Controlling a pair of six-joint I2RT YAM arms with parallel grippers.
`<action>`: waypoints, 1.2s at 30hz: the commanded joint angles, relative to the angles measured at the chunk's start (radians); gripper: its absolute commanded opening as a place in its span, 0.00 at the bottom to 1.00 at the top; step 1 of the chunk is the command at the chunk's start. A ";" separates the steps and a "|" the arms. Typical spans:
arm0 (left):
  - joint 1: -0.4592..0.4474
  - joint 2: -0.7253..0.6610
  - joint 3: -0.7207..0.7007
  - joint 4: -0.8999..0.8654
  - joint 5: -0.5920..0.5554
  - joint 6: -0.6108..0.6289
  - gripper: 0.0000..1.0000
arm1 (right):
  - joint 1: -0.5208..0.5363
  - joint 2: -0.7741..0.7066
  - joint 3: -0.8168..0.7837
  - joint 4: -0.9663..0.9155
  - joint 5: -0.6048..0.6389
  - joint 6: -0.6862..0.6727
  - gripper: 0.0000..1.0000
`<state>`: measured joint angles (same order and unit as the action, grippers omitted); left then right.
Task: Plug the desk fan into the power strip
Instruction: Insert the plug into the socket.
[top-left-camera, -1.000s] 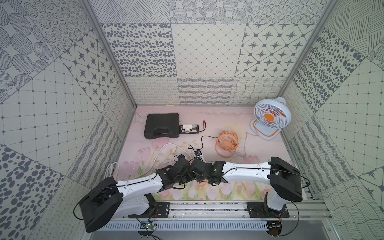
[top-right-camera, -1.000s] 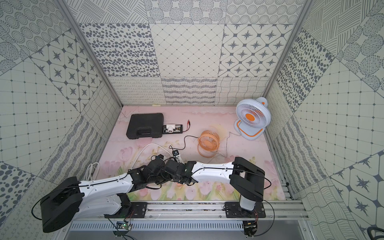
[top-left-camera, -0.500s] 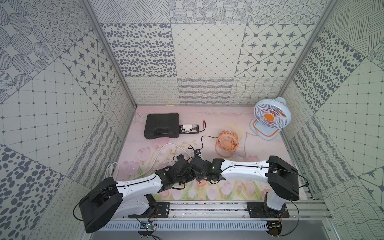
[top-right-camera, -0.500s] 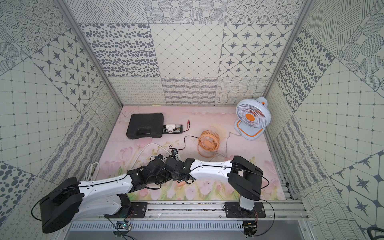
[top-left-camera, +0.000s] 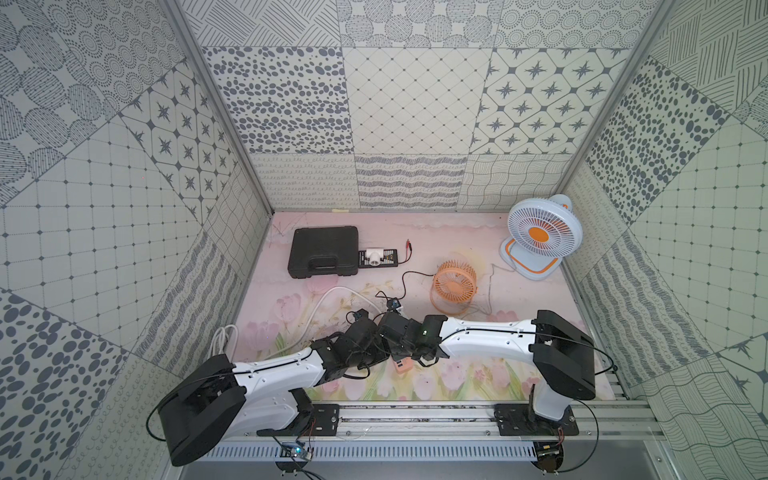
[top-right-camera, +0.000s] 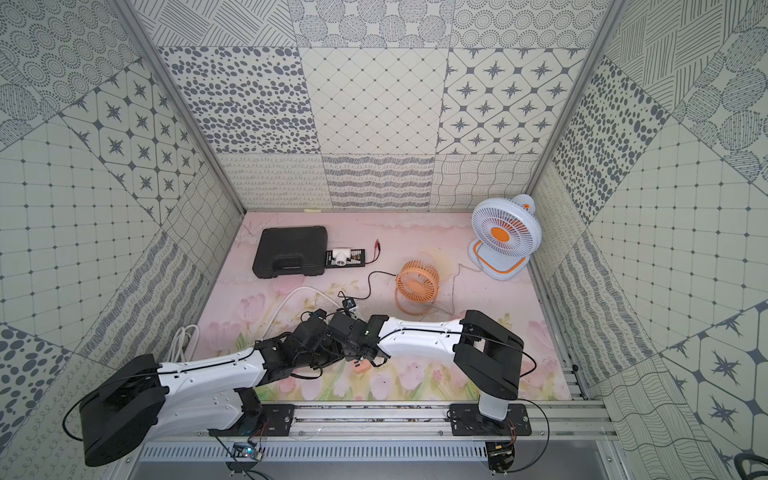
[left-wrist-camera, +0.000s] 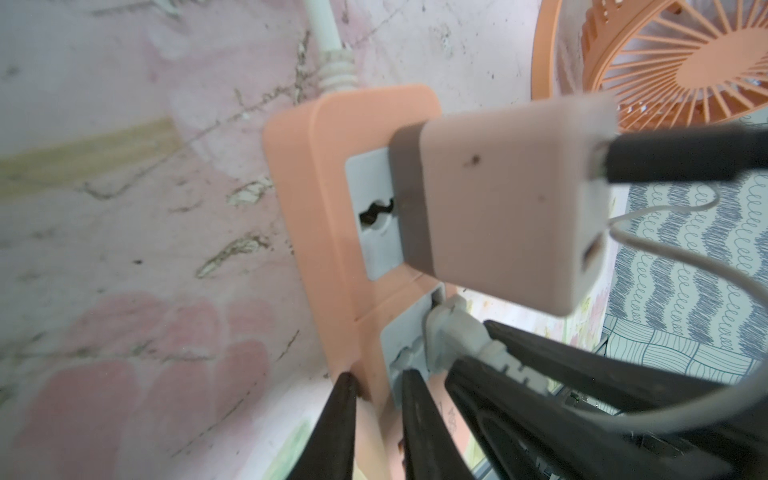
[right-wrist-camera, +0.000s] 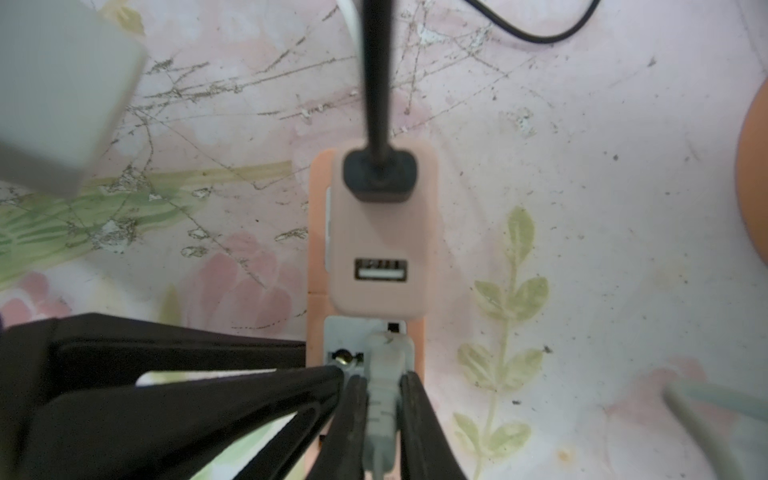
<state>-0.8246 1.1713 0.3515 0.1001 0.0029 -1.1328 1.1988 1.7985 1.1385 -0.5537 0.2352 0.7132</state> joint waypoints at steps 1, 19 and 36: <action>0.002 0.005 -0.006 -0.089 -0.021 0.021 0.24 | -0.018 0.313 -0.120 -0.071 -0.313 -0.024 0.00; 0.004 0.010 -0.002 -0.091 -0.019 0.036 0.24 | 0.016 0.096 -0.139 -0.100 -0.233 0.006 0.00; 0.004 -0.087 0.021 -0.144 -0.020 0.036 0.26 | 0.067 0.148 -0.142 -0.120 -0.283 0.029 0.00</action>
<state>-0.8249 1.1130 0.3538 0.0353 -0.0017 -1.1286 1.1946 1.7840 1.1027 -0.5110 0.2276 0.7101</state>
